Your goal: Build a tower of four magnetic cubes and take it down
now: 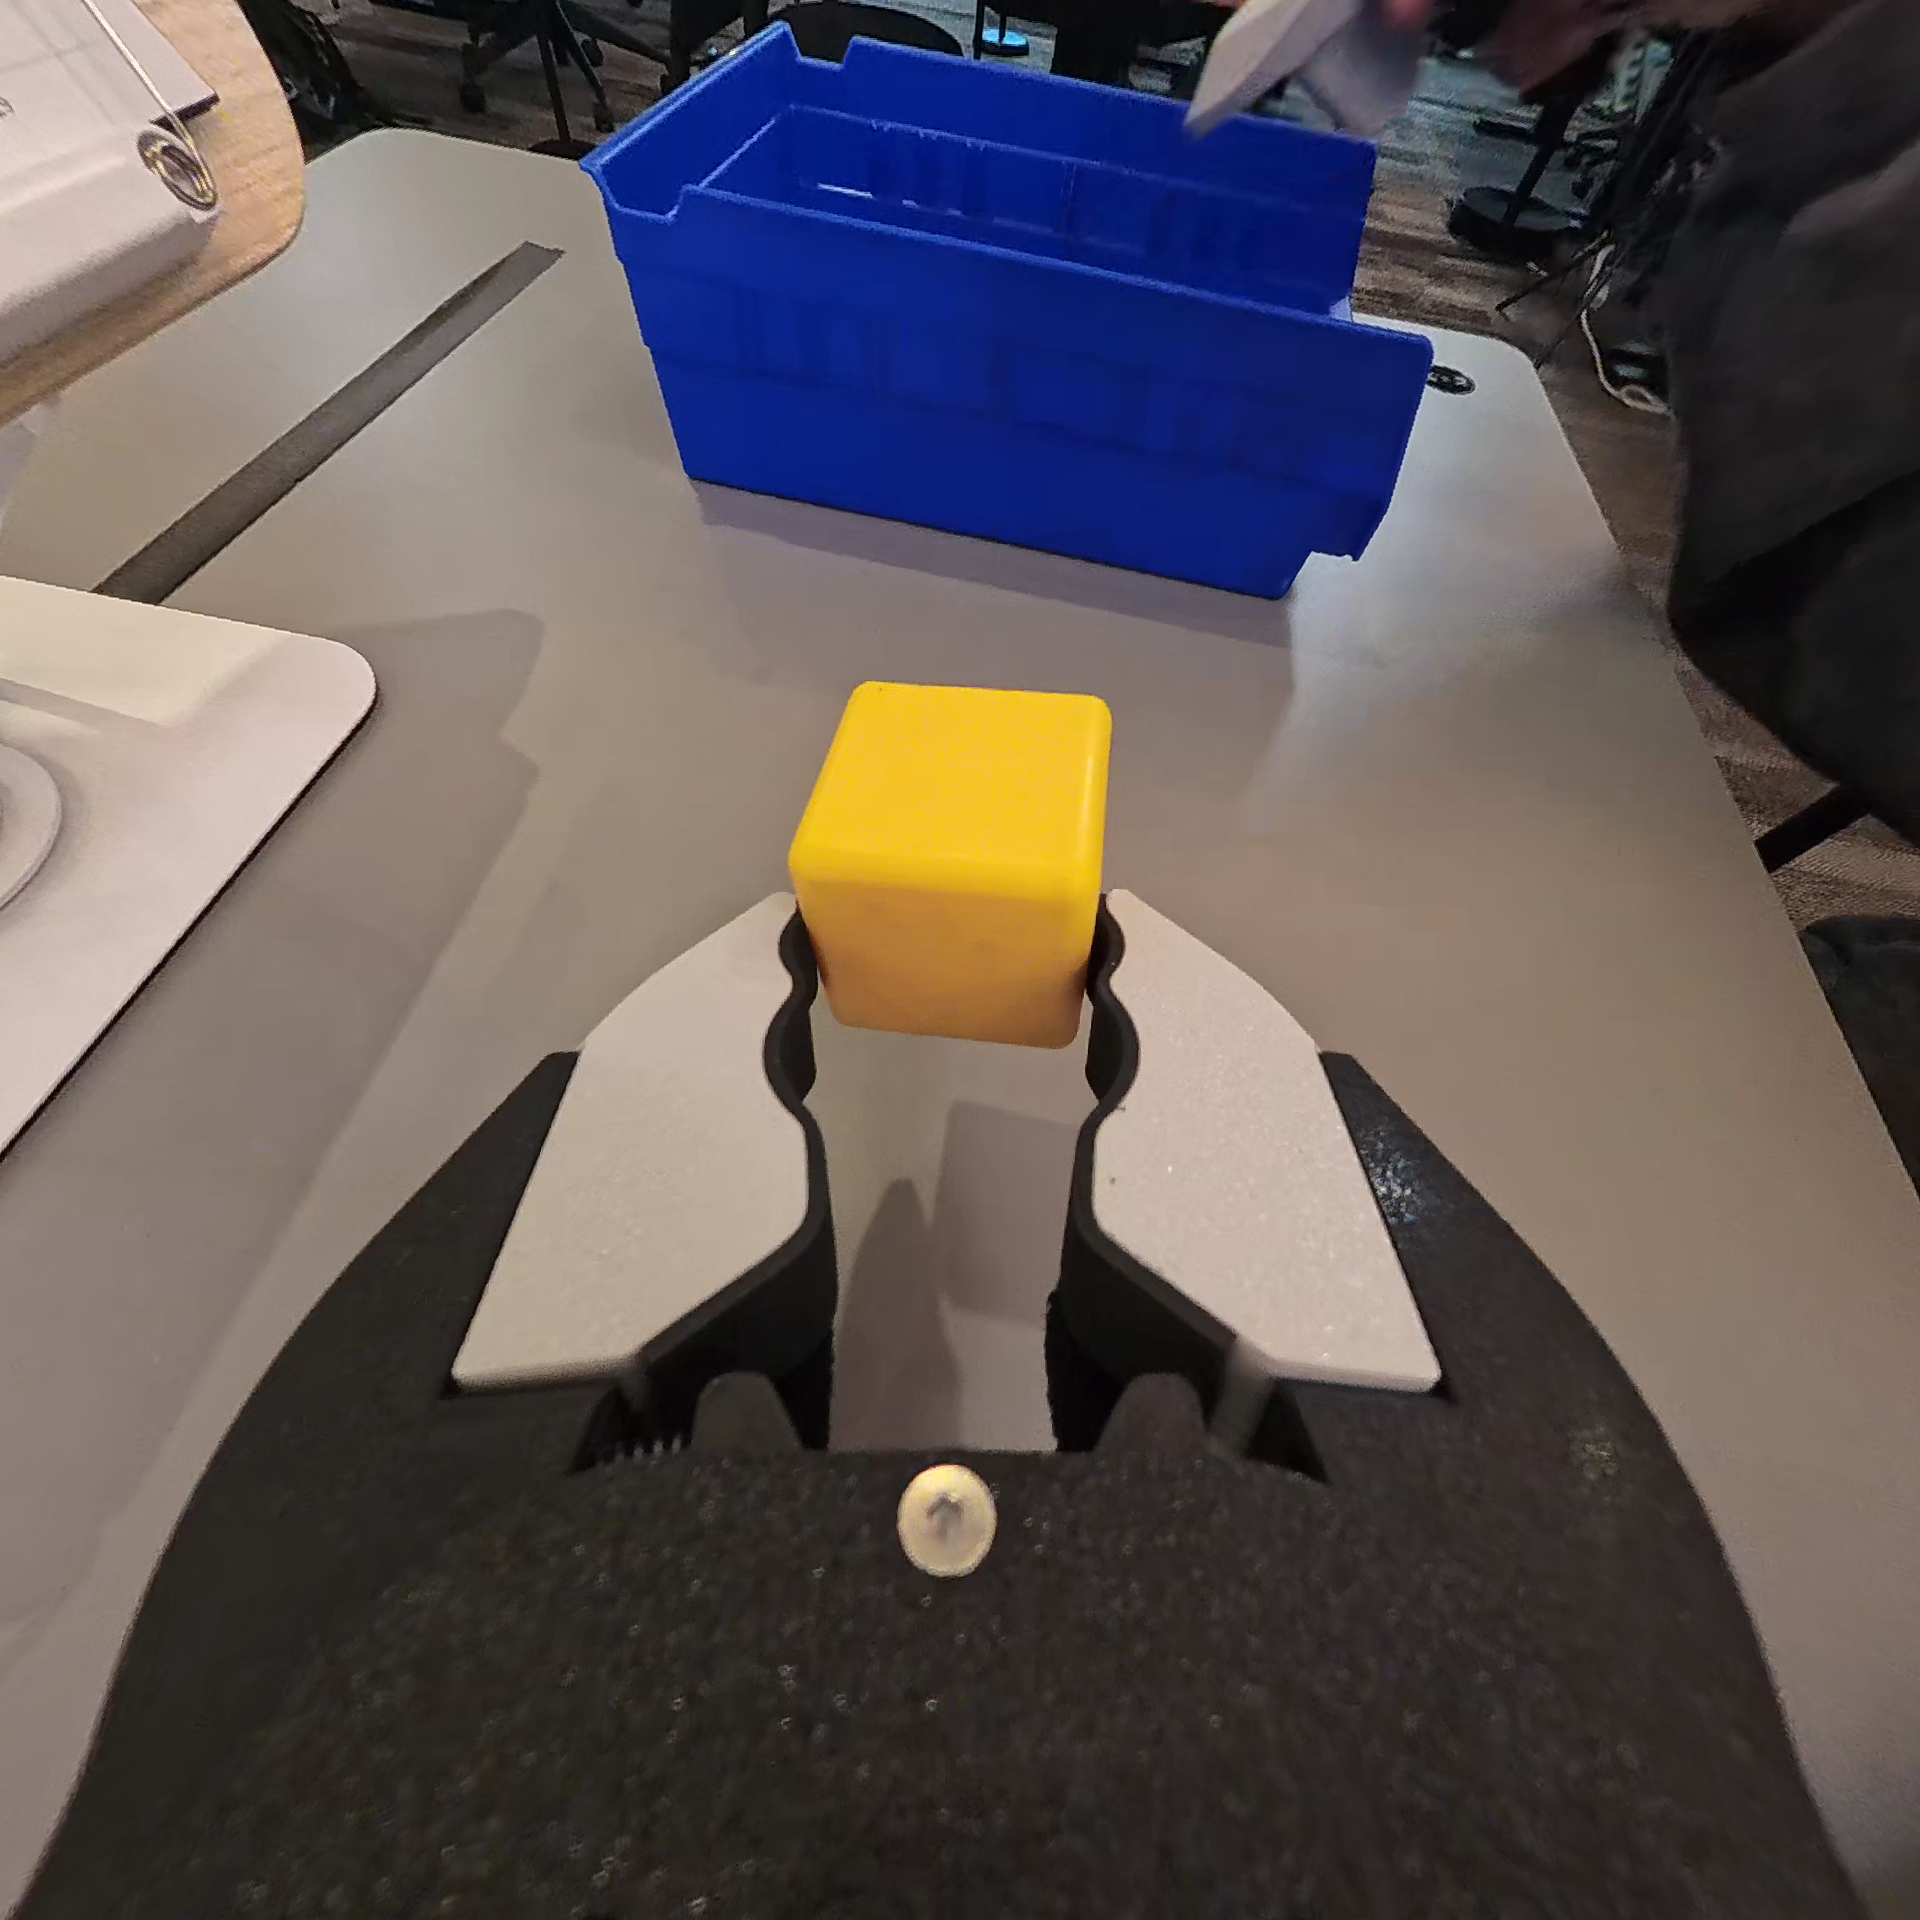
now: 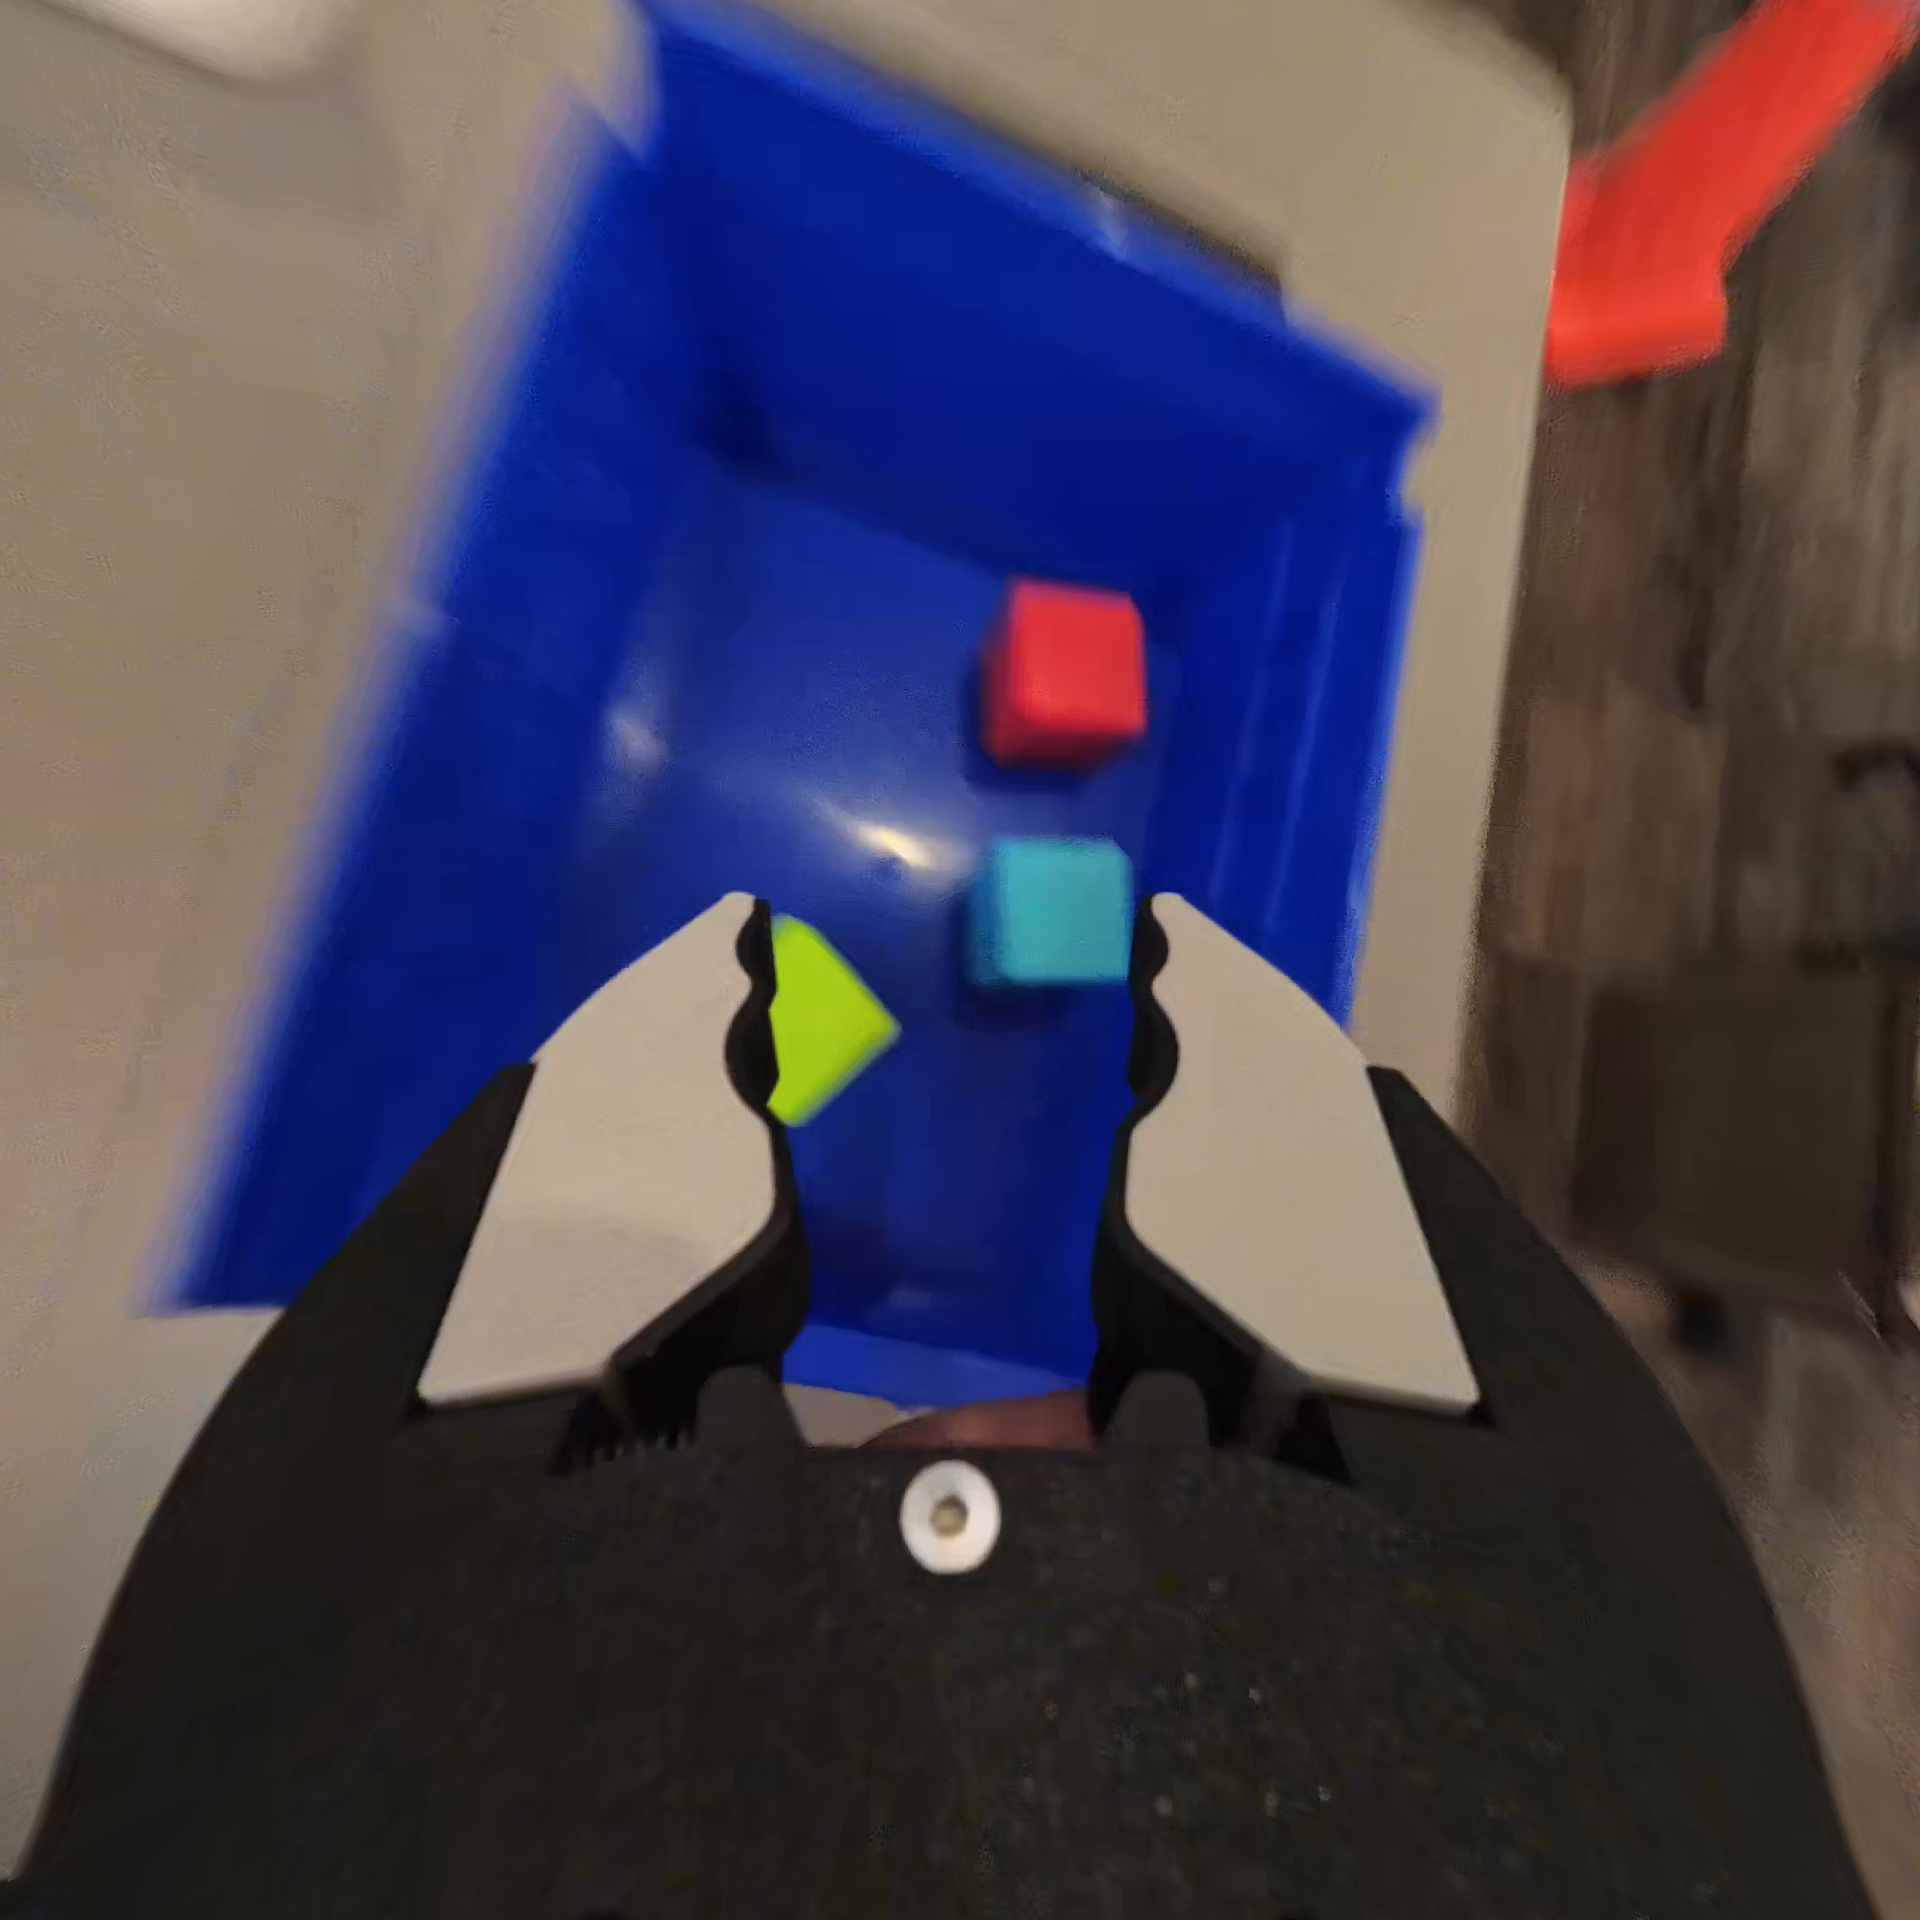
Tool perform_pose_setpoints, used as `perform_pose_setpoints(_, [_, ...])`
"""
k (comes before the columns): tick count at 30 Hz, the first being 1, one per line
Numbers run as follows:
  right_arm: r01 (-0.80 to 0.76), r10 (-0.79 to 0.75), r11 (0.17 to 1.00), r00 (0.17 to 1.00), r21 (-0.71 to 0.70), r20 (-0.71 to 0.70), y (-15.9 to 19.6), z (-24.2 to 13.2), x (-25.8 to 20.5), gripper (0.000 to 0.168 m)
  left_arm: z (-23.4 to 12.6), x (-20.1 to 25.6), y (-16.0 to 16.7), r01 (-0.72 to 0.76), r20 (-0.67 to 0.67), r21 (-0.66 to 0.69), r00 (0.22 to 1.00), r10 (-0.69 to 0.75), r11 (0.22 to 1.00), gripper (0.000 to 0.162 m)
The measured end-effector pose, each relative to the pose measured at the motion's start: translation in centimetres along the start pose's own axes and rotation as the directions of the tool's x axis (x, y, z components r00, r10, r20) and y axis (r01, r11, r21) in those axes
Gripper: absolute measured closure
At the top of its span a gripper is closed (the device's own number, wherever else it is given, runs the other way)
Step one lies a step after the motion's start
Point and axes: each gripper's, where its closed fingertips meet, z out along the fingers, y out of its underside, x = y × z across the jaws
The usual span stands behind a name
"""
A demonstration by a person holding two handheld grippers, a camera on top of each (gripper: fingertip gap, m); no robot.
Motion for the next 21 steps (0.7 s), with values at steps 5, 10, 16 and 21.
perform_pose_setpoints(5, [-0.204, -0.194, 0.768, 0.828, 0.606, 0.525, -3.9, -10.0, -16.1, 0.106, -0.1, 0.2, -0.2, 0.011, -0.019, 0.019, 1.000, -0.010, 1.000, 0.113])
perform_pose_setpoints(10, [-0.250, -0.340, 0.784, 0.592, 0.568, 0.731, -0.1, -9.1, -27.2, 0.100, -0.3, 0.6, -0.8, 0.014, -0.040, 0.051, 0.999, -0.012, 0.999, 0.113])
perform_pose_setpoints(16, [-0.206, -0.380, 0.805, 0.543, 0.557, 0.749, 2.2, -6.1, -30.9, 0.103, 0.3, -0.3, 1.2, -0.003, 0.022, -0.063, 1.000, 0.004, 0.998, 0.113])
perform_pose_setpoints(21, [-0.230, -0.364, 0.805, 0.537, 0.547, 0.761, 1.8, -6.4, -30.1, 0.106, 2.1, -0.2, 3.8, -0.015, 0.013, -0.200, 1.000, 0.018, 0.980, 0.113])
